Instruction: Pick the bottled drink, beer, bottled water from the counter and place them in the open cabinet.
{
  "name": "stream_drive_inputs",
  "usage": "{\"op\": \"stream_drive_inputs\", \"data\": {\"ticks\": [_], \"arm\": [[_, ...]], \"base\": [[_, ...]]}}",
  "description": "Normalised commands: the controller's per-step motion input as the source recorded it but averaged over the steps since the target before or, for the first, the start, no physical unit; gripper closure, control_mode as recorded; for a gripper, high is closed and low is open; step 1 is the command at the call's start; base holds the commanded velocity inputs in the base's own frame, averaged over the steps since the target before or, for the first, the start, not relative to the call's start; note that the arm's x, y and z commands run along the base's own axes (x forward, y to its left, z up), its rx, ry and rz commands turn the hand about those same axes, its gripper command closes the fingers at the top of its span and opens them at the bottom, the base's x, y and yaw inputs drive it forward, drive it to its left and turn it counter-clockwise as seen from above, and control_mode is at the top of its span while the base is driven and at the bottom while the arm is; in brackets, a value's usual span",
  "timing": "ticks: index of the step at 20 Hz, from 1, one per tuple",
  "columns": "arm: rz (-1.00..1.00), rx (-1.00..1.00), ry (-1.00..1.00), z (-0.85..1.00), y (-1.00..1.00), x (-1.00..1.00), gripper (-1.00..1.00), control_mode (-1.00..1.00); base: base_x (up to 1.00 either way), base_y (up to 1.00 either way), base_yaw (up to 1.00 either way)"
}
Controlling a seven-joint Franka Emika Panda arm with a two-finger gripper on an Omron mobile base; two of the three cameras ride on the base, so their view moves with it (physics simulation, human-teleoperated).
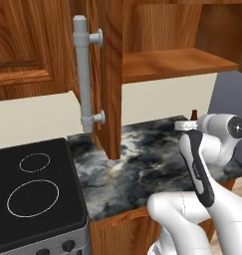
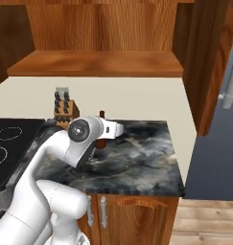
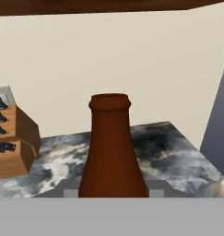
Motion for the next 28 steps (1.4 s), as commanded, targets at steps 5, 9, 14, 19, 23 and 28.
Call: {"op": "stream_drive_inputs", "data": {"ticks": [5,9,14,19,23,28], "arm": [[0.0,0.0,0.0,0.0,0.0,0.0,1.0,1.0],[0.0,0.0,0.0,0.0,0.0,0.0,1.0,1.0],[0.0,0.0,0.0,0.0,0.0,0.0,1.0,1.0],[0.0,0.0,0.0,0.0,0.0,0.0,1.0,1.0],[0.0,0.0,0.0,0.0,0.0,0.24,1.0,-1.0],[0.02,0.0,-0.27,0.4,0.01,0.03,1.0,-1.0]], "base": [[0.44,0.03,0.03],[0.18,0.0,0.23],[0.08,0.0,0.3],[0.02,0.0,0.14],[0.07,0.02,0.0],[0.0,0.0,0.0]]}}
